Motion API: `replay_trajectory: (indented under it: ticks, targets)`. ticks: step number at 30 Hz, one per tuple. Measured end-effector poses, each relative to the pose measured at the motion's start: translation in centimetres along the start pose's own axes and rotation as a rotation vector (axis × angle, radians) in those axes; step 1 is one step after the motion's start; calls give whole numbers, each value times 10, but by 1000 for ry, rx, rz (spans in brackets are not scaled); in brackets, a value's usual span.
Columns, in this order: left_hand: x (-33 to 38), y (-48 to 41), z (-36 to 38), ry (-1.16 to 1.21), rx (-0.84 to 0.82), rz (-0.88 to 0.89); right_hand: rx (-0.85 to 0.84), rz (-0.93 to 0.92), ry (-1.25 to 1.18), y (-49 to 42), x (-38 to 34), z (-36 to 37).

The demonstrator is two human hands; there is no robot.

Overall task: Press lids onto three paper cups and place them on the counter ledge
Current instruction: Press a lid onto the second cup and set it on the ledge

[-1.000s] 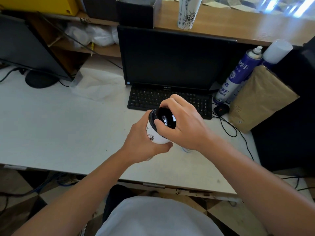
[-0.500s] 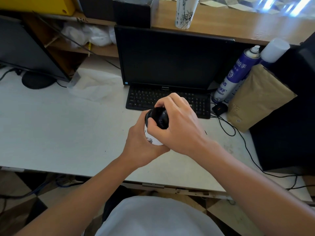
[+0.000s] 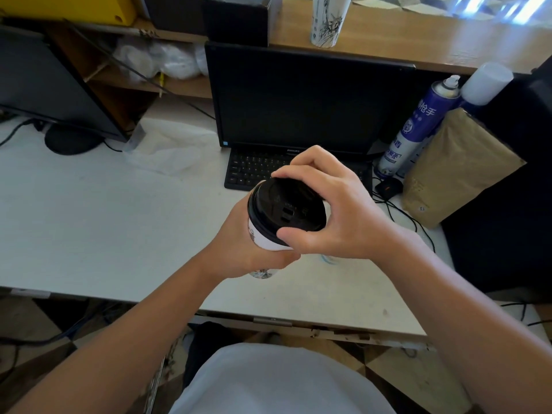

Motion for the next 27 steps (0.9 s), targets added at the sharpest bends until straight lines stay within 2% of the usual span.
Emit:
replay_trajectory:
  ticks: [5, 19, 23, 27]
  targets:
    - [-2, 6, -2, 4, 20, -16, -15, 85, 24, 4, 4, 9]
    - [3, 16, -22, -171, 199, 57, 6, 194, 21, 2, 4, 15]
    - [-7, 20, -29, -200, 257, 26, 22, 251, -101, 12, 17, 27]
    - [-17, 20, -34, -212, 322, -51, 127, 452, -367, 31, 42, 40]
Point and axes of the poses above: each hand's wrist, its own y-axis away from the middle knuckle, its own z-axis out of the palm, x = y × z, the point moved 10 cm from there along -y, towards the middle knuckle, and after that the axes turned 9 degrees about x, right-handed, at the moved point
